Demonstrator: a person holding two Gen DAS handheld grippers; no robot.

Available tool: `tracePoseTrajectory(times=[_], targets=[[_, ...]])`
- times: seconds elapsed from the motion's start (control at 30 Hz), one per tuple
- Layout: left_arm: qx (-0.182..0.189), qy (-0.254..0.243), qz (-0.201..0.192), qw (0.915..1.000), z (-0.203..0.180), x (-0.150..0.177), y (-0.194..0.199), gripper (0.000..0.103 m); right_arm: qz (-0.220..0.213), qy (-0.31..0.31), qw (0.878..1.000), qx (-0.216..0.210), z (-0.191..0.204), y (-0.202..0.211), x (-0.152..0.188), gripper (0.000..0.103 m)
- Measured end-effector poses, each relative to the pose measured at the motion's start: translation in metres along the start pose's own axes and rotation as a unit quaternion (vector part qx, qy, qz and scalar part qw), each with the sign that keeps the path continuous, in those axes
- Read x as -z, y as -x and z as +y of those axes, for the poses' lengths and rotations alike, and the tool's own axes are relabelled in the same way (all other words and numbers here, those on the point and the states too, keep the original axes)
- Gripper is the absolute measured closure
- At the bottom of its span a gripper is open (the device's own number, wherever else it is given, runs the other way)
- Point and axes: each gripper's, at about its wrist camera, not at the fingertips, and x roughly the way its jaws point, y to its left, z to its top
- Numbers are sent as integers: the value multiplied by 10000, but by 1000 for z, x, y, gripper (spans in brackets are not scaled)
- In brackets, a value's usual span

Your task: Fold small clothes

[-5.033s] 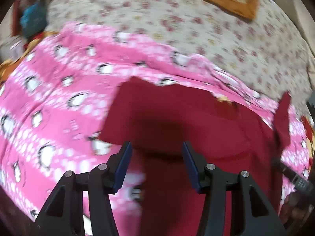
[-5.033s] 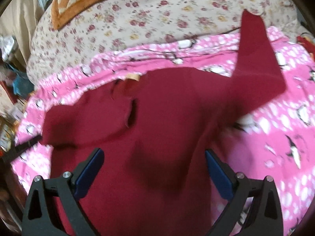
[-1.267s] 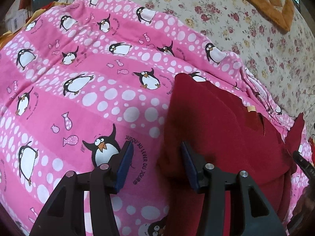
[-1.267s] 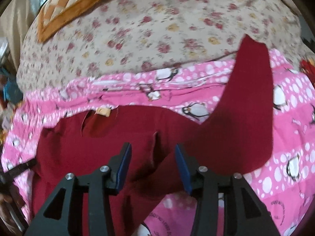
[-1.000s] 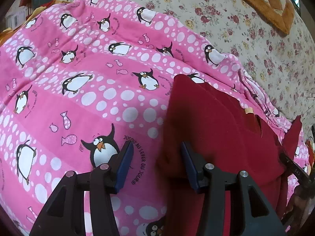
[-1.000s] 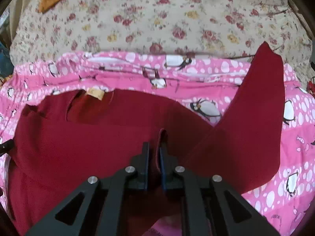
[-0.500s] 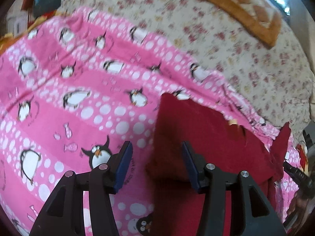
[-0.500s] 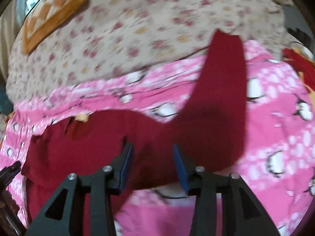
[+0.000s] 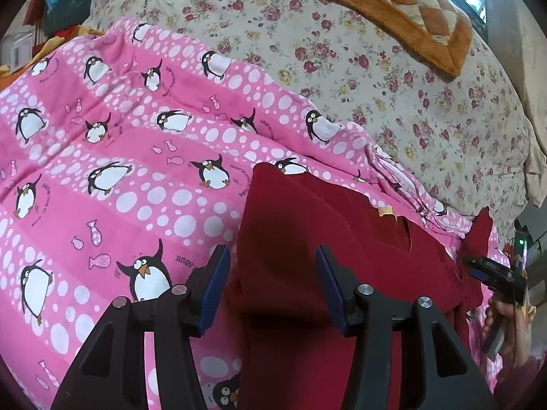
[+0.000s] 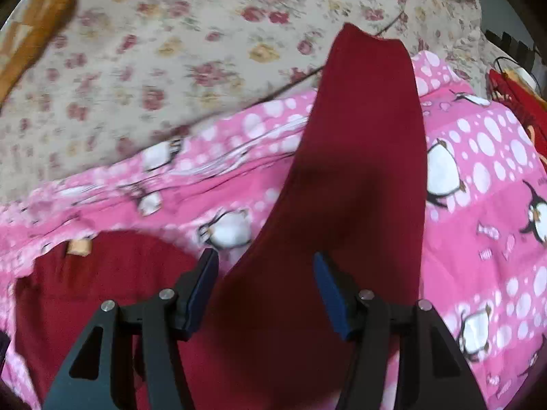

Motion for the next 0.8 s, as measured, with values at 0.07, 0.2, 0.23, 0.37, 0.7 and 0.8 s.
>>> tracePoseTrajectory(times=[0.07,0.2,0.23,0.37,0.7,0.8], targets=[[-21,-69,-10,10000,-3,0,-1,72,34,-79,9999,135,-3,-14,-7,42],[-64,-182,14,9998,-7,-1,-6,72,-27,-22,9994,338,-10,-28,-11,70],[-53,-163,14,9999,-6,-1,-6,72,-79,19,9993,368,-12,-26,-10,86],[-54,-5,2,10000,0,-3,-5,72,-156,-38,9999,58,-28,-2,-3,103],[-167,61,-16,9998,0,2,-2,72,-363,-85,9991,-210,-66,51,11,62],[-216,-6,54,9998,-1,4,-5,72,-421,-85,9988,-250,-48,41,2,51]])
